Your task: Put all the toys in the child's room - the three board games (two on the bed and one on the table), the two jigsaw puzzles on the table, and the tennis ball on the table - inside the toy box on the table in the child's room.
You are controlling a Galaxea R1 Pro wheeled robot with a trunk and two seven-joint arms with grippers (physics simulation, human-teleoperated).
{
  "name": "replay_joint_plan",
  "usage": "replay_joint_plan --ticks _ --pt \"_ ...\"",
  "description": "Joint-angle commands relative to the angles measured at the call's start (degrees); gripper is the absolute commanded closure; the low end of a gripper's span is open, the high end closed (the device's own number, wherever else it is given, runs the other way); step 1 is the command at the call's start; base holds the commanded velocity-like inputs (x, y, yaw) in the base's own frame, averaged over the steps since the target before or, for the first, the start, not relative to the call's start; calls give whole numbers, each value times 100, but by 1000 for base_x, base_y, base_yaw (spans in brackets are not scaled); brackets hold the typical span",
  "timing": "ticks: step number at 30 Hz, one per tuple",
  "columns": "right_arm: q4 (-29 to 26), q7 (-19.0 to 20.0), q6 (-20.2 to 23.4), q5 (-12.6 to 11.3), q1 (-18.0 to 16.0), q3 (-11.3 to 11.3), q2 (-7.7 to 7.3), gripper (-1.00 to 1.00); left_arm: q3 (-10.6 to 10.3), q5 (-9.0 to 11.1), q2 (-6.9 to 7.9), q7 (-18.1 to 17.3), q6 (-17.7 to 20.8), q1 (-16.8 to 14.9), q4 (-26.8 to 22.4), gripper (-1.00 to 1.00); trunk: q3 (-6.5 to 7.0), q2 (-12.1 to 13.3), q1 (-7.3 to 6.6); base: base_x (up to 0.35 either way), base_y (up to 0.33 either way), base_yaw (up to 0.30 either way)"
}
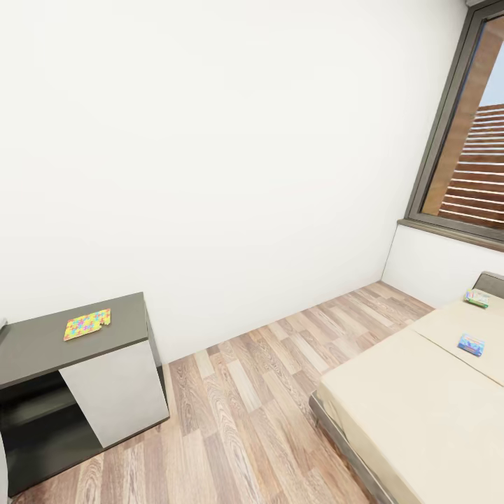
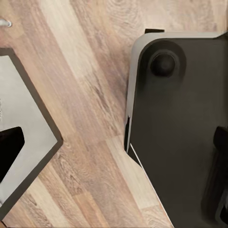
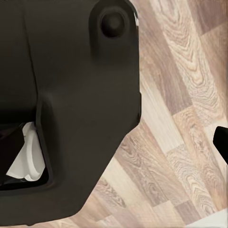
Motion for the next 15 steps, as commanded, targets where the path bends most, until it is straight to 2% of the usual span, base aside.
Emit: replay_joint_plan --ticks 1,6,10,14,15 --pt "5 -12 -23 -22 -5 -7 0 -100 15 21 1 7 -1 -8 -67 -100 -13 -12 3 0 0 0" --pt "-47 -15 -36 -23 -8 -14 -8 -100 21 31 13 6 354 -30 -482 -100 -13 -12 3 0 0 0" --pt "-323 -13 -15 -32 -18 -19 -12 -100 33 65 37 -9 933 -101 -678 -100 -13 -12 3 0 0 0" --pt "-844 11 104 -39 -77 -22 20 -100 49 83 62 -206 1558 -504 -1078 -100 -13 -12 3 0 0 0" --pt "-1056 14 227 -37 -136 -23 48 -100 54 86 77 -427 1777 -619 -1265 -100 -13 -12 3 0 0 0"
